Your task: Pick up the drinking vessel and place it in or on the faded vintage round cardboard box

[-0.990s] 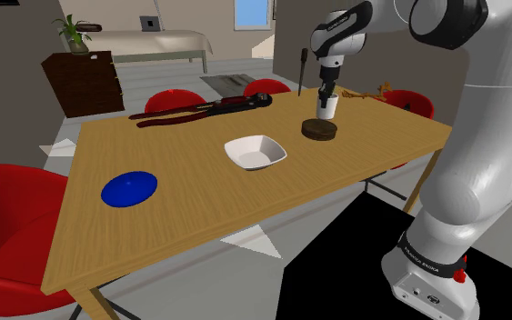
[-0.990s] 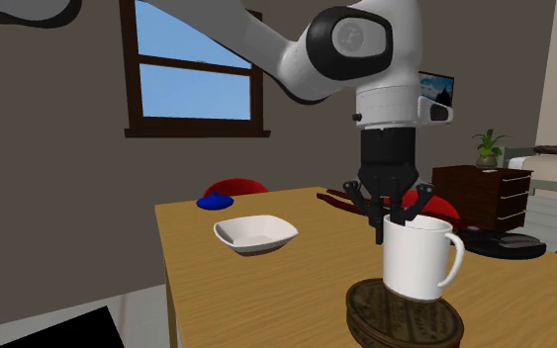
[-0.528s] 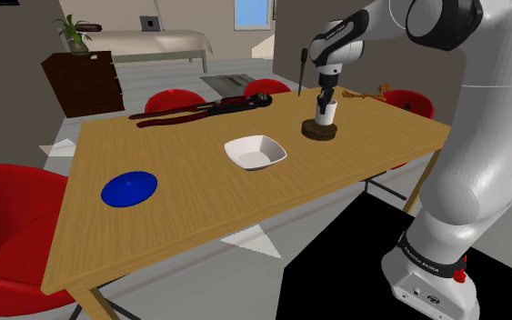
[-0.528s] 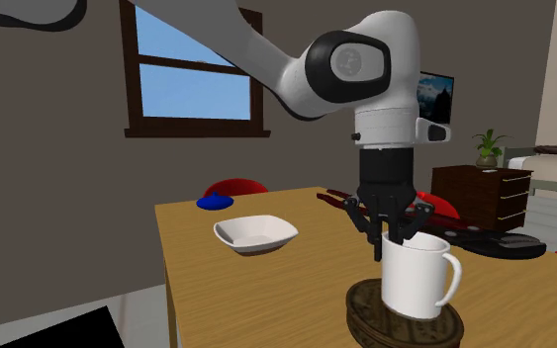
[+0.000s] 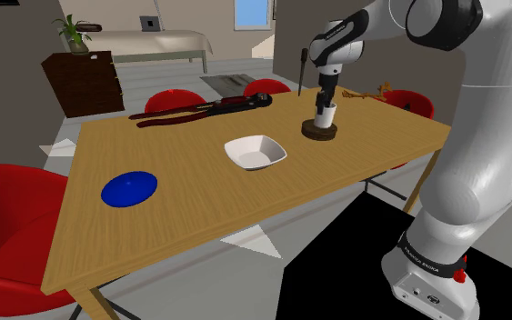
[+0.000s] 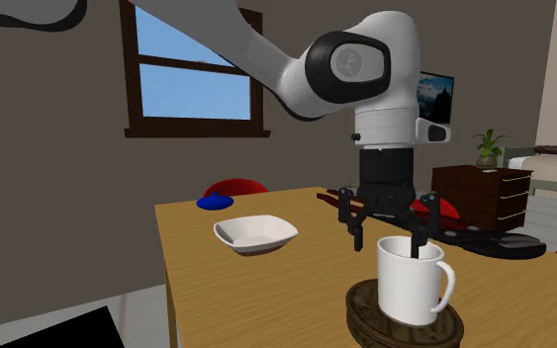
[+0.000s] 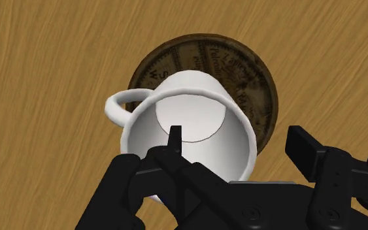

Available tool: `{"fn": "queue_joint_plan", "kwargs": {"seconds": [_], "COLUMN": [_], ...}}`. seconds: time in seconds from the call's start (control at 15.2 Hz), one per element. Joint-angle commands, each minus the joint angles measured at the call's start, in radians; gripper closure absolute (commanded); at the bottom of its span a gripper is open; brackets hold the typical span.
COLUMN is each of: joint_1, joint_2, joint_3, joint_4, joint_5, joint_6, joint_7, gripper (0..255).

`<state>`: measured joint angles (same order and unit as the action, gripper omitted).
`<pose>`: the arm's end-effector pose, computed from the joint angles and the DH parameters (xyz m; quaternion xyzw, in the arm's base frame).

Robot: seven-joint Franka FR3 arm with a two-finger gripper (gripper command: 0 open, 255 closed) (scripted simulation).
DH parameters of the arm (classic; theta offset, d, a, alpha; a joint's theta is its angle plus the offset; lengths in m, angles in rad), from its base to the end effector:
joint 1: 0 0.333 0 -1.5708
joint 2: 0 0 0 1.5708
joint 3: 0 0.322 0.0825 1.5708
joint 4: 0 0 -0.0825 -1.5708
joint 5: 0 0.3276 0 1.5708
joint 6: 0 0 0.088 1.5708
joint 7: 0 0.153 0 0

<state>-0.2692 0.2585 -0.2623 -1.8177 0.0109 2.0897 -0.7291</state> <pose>0.5033 -0.2848 0.3897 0.9945 0.1005 -0.0077 0.0295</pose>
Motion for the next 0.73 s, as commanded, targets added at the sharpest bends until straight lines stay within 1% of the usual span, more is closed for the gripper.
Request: {"fn": "queue_joint_plan", "kwargs": {"seconds": [0.0,0.13,0.4,0.66], "joint_1": [0.000,0.000,0.006,0.006], "joint_2": [0.000,0.000,-0.040,-0.040], "joint_3": [0.000,0.000,-0.002,-0.001], "joint_4": [0.000,0.000,0.076,0.076], "joint_5": [0.000,0.000,-0.011,-0.011], "joint_6": [0.000,0.000,-0.115,-0.115], "joint_7": [0.000,0.000,0.007,0.007], "gripper": [0,0,0,0]}}
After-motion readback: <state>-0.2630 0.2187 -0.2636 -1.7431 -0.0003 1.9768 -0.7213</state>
